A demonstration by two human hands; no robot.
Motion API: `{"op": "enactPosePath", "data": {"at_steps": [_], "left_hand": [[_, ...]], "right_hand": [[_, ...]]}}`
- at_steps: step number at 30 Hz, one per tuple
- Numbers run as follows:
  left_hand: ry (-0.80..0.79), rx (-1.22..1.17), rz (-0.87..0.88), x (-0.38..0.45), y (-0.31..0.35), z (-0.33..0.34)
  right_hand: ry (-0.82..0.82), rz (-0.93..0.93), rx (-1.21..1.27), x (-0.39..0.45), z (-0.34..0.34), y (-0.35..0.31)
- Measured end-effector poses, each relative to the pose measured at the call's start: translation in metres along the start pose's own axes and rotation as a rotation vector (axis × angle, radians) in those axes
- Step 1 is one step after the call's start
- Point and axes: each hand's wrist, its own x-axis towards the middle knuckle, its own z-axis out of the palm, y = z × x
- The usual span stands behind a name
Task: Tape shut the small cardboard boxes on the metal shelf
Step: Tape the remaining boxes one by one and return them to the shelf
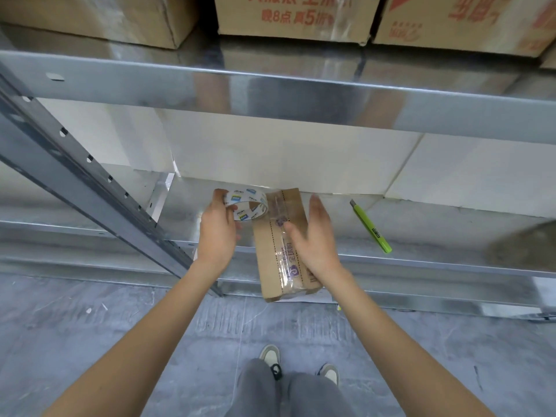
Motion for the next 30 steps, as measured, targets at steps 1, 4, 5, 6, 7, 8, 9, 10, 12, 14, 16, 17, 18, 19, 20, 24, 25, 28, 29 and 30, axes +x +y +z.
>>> {"op": "enactPosePath", "data": {"at_steps": [1,4,5,6,7,8,9,10,12,14,16,17,18,19,20,24,25,28,29,30], "left_hand": [[0.018,-0.005,0.006,0.000,-0.001,0.002],[0.038,-0.016,0.019,0.000,-0.003,0.004],[0.035,0.000,0.040,0.001,-0.003,0.003],[0.031,0.030,0.081,0.002,-0.003,0.000],[0.028,0.071,0.131,0.002,-0.003,-0.001],[0.029,0.118,0.177,0.003,-0.003,-0.003],[0.037,0.172,0.209,0.003,-0.004,-0.005],[0.055,0.232,0.227,0.003,-0.004,-0.008],[0.084,0.361,0.244,0.001,-0.009,-0.014],[0.069,0.464,0.252,0.000,-0.021,-0.022],[0.034,0.506,0.210,-0.002,-0.034,-0.024],[0.022,0.498,0.172,-0.001,-0.039,-0.022],[0.017,0.478,0.134,-0.001,-0.041,-0.018],[0.015,0.453,0.106,-0.001,-0.043,-0.012],[0.013,0.434,0.089,0.000,-0.043,-0.007],[-0.003,0.412,0.058,0.002,-0.048,0.003],[-0.013,0.418,0.060,0.002,-0.049,0.002],[-0.034,0.448,0.100,0.006,-0.051,-0.002],[-0.040,0.452,0.111,0.008,-0.051,-0.004],[-0.049,0.452,0.114,0.008,-0.052,-0.006]], "right_hand": [[-0.035,-0.058,-0.060,-0.001,0.005,-0.005],[-0.138,-0.076,-0.228,-0.004,0.020,-0.014],[-0.146,-0.068,-0.277,-0.004,0.022,-0.014],[-0.143,-0.066,-0.308,-0.003,0.023,-0.014],[-0.137,-0.071,-0.320,-0.003,0.023,-0.012],[-0.137,-0.079,-0.321,-0.003,0.023,-0.011],[-0.142,-0.089,-0.319,-0.004,0.023,-0.010],[-0.151,-0.093,-0.316,-0.004,0.023,-0.009],[-0.168,-0.084,-0.310,-0.003,0.023,-0.009],[-0.173,-0.073,-0.308,-0.001,0.024,-0.007],[-0.180,-0.066,-0.310,-0.001,0.024,-0.006],[-0.183,-0.062,-0.313,-0.001,0.024,-0.007],[-0.186,-0.057,-0.320,-0.001,0.025,-0.007],[-0.188,-0.051,-0.335,0.000,0.025,-0.008],[-0.188,-0.041,-0.357,0.001,0.025,-0.009],[-0.153,-0.038,-0.471,-0.002,0.031,-0.019],[-0.139,-0.081,-0.506,-0.006,0.036,-0.023],[-0.134,-0.214,-0.611,-0.015,0.055,-0.036],[-0.147,-0.226,-0.632,-0.014,0.059,-0.040],[-0.162,-0.229,-0.652,-0.011,0.061,-0.042]]}}
